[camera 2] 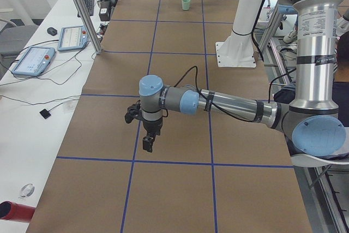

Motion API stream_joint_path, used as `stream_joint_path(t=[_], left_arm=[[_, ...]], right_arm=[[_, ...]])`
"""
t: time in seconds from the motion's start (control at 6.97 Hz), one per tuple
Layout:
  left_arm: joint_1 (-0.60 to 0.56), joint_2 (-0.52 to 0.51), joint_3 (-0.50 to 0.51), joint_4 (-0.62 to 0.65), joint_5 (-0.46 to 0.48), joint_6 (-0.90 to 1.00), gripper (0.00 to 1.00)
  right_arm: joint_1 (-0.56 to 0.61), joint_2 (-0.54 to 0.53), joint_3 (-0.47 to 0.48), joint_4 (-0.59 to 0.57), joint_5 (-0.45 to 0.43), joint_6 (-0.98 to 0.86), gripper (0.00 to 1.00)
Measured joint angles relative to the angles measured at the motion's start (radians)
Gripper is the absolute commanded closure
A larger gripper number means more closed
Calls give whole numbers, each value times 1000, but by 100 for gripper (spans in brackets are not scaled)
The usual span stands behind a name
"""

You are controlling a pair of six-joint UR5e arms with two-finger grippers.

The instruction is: Transfer and stack yellow cup on green cup

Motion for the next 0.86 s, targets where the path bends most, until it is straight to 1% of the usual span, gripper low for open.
stream_joint_path(t=[0.14, 0.29, 0.43, 0.57, 0.86], left_arm=[[0, 0, -1, 0, 0, -1, 0], [0, 1, -2, 1, 0, -1, 0], [0, 1, -2, 1, -1, -1, 0], [0, 0, -3, 1, -2, -1, 0], [0, 0, -5, 0, -3, -1, 0]], right_arm=[[-1, -23, -18, 81, -1, 10, 100], [-4, -32, -34, 132, -4, 1, 100], [-20, -35, -42, 157, -14, -15, 100], [-61, -34, -46, 165, -47, -21, 100], [-159, -32, -54, 165, -143, -19, 100]])
